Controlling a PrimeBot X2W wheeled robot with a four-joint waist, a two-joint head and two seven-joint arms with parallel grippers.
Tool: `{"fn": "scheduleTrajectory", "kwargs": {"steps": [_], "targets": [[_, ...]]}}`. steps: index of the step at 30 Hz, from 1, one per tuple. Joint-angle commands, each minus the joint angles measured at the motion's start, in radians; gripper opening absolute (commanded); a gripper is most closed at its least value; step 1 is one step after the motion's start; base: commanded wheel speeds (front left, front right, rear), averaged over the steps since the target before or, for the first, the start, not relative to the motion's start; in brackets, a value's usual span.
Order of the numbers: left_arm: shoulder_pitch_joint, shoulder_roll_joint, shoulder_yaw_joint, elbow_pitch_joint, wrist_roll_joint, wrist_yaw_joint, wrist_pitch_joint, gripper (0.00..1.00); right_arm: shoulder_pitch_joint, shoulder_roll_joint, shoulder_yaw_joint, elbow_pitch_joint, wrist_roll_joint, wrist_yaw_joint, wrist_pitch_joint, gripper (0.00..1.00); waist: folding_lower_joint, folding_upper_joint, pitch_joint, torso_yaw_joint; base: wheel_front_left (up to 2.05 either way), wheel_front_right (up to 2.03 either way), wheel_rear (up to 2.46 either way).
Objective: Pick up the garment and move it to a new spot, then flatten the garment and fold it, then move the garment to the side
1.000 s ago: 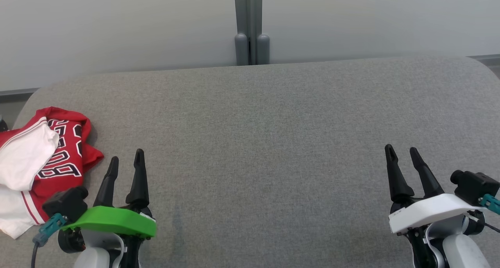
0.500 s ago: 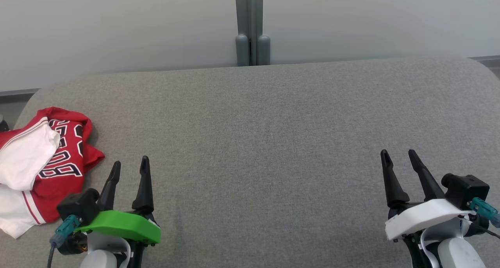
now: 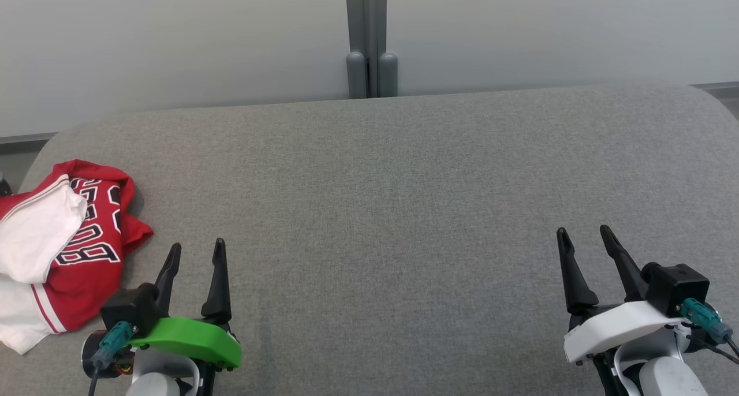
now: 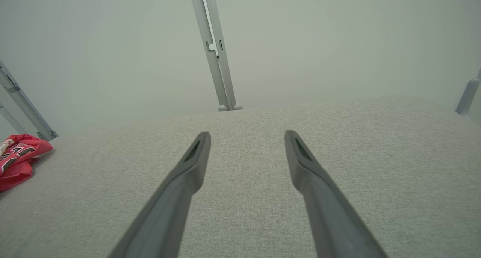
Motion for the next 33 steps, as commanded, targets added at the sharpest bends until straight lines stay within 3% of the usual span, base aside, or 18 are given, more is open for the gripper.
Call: {"fn": "scheduleTrajectory", "kwargs": {"steps": [1,26,33], "targets": [[-0.013,0.001,0.001,0.001,0.023,0.002,-0.008,1.00,0.008,0.000,0.001,-0.009,-0.025,0.000,-0.009,1.00,0.0000,0.0000,0.000,-0.001,0.00,0.00,0.00],[-0.026,-0.015,0.015,0.077,0.168,0.008,-0.055,1.00,0.017,0.018,0.013,-0.008,-0.160,0.000,-0.053,1.00,0.0000,0.0000,0.004,-0.012,0.00,0.00,0.00],[-0.030,-0.017,0.023,0.089,0.159,0.011,-0.055,1.00,0.015,0.022,0.007,-0.002,-0.142,0.000,-0.058,1.00,0.0000,0.0000,0.005,-0.013,0.00,0.00,0.00]]}}
